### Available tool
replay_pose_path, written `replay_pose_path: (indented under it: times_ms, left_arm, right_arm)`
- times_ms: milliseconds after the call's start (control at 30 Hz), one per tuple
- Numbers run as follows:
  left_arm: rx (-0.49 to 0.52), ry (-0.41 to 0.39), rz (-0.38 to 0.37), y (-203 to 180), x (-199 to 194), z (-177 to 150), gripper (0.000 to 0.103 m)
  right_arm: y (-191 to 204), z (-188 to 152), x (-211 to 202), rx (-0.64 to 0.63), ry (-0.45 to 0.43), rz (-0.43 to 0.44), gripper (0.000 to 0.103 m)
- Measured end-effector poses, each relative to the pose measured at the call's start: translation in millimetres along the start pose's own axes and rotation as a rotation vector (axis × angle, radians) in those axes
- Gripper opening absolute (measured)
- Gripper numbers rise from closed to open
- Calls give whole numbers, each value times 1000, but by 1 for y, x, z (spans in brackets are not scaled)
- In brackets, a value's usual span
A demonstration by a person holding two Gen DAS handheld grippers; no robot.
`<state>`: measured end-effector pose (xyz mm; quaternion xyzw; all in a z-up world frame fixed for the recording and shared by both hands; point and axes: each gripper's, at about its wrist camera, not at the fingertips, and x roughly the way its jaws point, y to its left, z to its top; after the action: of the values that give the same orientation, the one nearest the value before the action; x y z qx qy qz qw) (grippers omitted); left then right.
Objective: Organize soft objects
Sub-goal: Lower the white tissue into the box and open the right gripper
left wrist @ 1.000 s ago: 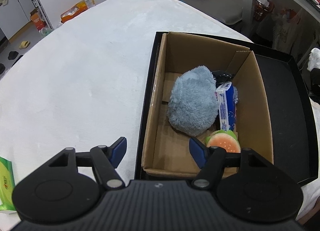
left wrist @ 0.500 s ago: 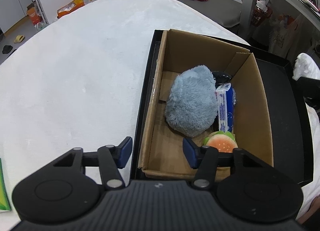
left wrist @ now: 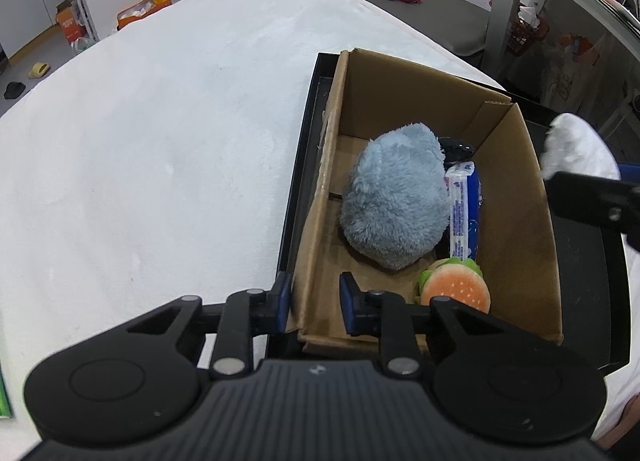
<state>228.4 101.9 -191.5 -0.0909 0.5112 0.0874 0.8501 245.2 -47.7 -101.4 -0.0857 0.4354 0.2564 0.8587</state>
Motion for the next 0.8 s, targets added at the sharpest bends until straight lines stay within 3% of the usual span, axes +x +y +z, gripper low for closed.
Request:
replay_pose_path:
  times_ms: [233, 533, 667, 800]
  left_arm:
    - [-6, -3, -21, 5, 0, -3, 12]
    - [7, 4, -43, 4, -4, -5, 12]
    - [1, 13, -41, 5, -4, -5, 12]
    - [-5, 19, -33, 6, -3, -3, 12]
  right_arm:
    - [15, 0, 8, -8, 20, 32, 51]
    - [20, 3, 12, 8, 24, 74, 53]
    - [16, 1, 14, 27, 31, 78, 63]
    - [9, -3, 12, 50, 32, 75, 64]
